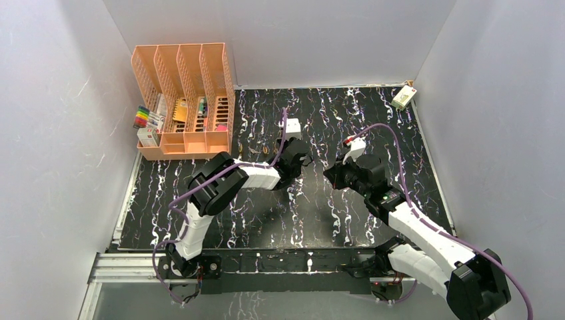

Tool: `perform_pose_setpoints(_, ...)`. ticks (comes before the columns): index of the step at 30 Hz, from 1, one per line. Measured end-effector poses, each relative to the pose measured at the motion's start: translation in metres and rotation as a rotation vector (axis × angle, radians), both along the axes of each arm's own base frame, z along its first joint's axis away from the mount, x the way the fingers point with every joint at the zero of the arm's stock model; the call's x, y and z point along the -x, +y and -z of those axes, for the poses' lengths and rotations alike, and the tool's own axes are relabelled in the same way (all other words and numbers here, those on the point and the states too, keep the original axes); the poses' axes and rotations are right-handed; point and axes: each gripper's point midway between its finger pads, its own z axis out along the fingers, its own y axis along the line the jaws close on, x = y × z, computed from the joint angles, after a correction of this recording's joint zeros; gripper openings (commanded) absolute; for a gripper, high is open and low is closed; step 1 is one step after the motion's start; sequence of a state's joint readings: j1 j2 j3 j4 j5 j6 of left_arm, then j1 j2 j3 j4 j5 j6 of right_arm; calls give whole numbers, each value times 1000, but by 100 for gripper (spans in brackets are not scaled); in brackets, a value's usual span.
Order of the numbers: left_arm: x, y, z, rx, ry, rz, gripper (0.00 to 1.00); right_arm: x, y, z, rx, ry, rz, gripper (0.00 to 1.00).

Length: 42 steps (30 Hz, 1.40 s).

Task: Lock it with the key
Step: Place the lock at the center of the board.

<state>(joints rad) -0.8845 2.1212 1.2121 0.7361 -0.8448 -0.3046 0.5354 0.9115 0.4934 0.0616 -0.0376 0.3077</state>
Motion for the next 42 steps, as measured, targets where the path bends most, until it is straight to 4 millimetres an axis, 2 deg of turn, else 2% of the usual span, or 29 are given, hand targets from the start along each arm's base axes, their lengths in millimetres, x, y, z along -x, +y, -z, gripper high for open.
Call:
perform_pose_setpoints(14, -6, 10, 2, 92, 28, -69, 0, 1, 1, 0, -9, 5, -8, 0)
perform_pose_setpoints(42, -3, 19, 1, 32, 41, -76, 0, 6, 1, 8, -15, 31, -23, 0)
